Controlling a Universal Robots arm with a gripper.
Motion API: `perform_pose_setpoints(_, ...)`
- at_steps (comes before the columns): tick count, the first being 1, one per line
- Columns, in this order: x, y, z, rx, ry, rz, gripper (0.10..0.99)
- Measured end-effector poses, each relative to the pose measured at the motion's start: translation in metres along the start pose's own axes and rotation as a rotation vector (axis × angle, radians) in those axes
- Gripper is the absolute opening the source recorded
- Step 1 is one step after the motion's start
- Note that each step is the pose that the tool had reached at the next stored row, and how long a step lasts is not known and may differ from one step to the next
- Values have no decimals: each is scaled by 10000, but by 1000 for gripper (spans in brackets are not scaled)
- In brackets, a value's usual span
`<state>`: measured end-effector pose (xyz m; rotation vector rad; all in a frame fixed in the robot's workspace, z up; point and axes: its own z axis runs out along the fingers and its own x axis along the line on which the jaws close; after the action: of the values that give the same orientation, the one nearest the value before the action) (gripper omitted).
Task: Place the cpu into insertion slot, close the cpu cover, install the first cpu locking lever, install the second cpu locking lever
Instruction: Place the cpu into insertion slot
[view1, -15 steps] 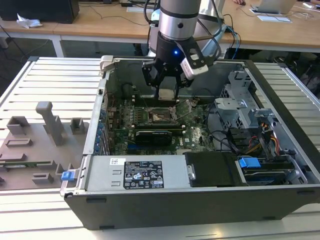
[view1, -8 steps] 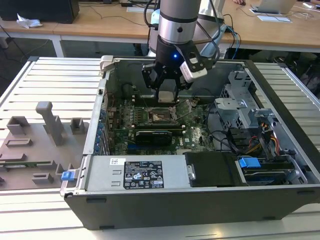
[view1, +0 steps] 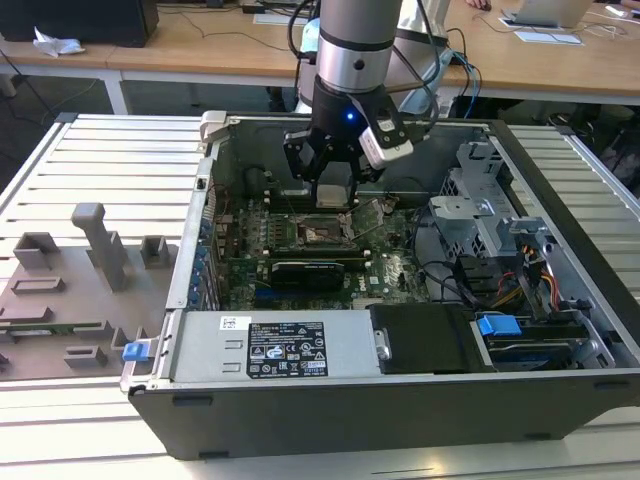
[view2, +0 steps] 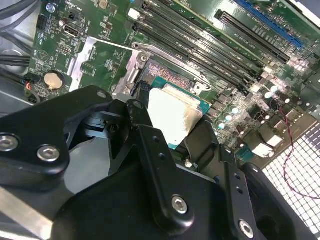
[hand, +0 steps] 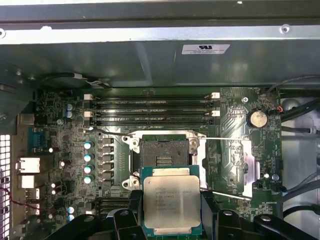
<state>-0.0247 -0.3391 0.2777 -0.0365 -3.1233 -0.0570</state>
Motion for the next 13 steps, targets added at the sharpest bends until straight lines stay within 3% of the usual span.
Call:
perform_pose_setpoints(7,-3,-4,127,1,0,0,545)
perform_pose_setpoints(13,-18,81,175,52,-1,-18,545)
